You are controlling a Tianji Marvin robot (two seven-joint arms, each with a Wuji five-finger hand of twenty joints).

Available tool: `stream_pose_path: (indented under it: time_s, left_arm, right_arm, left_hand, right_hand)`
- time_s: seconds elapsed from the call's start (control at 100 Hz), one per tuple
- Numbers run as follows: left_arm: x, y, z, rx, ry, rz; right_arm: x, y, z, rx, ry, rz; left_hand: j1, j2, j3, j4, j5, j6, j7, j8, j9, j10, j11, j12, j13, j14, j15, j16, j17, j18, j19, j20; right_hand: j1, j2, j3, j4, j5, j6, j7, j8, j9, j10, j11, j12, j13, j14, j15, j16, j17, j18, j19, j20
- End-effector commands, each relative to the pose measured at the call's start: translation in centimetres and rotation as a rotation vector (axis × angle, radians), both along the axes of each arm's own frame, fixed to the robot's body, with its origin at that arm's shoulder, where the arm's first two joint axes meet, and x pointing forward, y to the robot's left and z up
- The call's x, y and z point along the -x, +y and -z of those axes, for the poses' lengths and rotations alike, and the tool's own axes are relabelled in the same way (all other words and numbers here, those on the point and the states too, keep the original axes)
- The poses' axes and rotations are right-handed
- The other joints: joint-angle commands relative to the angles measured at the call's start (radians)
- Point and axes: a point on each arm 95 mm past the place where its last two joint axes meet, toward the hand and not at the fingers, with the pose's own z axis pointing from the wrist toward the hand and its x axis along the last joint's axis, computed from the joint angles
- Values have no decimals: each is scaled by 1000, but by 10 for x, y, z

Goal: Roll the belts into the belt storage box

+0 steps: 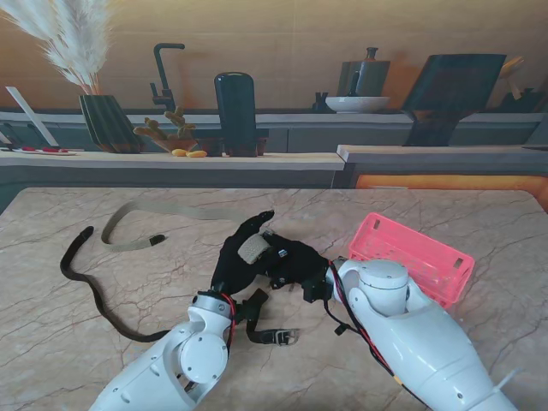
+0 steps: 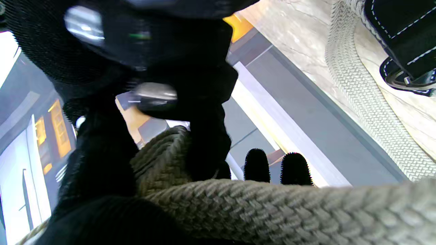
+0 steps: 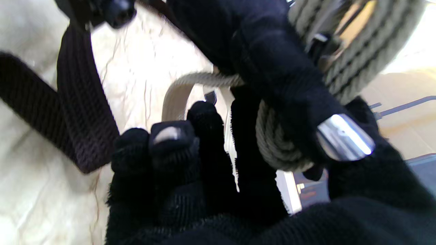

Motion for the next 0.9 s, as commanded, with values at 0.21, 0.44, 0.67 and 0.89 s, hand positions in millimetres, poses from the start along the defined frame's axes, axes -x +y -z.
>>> stream_pose_path:
  time_s: [0.21, 0.44, 0.67, 0.89]
  left_arm:
    - [3, -14, -19, 124, -30, 1]
    - [4, -13, -22, 139, -36, -16]
    - [1, -7, -22, 94, -17, -54]
    - [-6, -4, -18, 11, 9, -64]
  right_arm:
    - [7, 8, 6, 237, -67, 18]
    - [0, -5, 1, 449, -260, 71]
    - [6, -28, -15, 565, -501, 71]
    - [25, -43, -30, 647, -758, -24]
  left_hand:
    - [287, 279, -26, -17, 90, -59, 271, 66, 93, -78, 33, -20, 53, -54, 12, -5, 21, -4, 42, 27]
    - [404, 208, -12, 6, 163, 6, 435, 122, 268, -42, 91, -12, 137, -65, 30, -30, 68, 11, 72, 41]
    - [454, 108, 93, 13, 186, 48, 521, 114, 514, -16, 323, 198, 368, 36, 302, 48, 204, 58, 234, 113]
    - [400, 46, 32, 52, 227, 117, 462, 92, 679, -52, 637, 425, 561, 44, 585, 219, 331, 89, 434, 195]
  right_hand:
    - [138, 33, 83, 91, -34, -50, -173, 88, -156, 75, -190, -166, -177, 58, -300, -108, -156, -12, -216, -97]
    - [213, -33, 219, 57, -96, -62, -90, 51, -205, 59, -253, -219, -223, 57, -416, -173, -187, -5, -277, -119]
    - [213, -180, 446, 10, -110, -73, -130, 50, -241, 23, -296, -232, -254, 23, -485, -198, -199, -16, -343, -141]
    - [-61, -295, 369, 74, -197, -14, -380, 176, -380, 5, -395, -237, -355, -5, -594, -217, -248, -27, -450, -119]
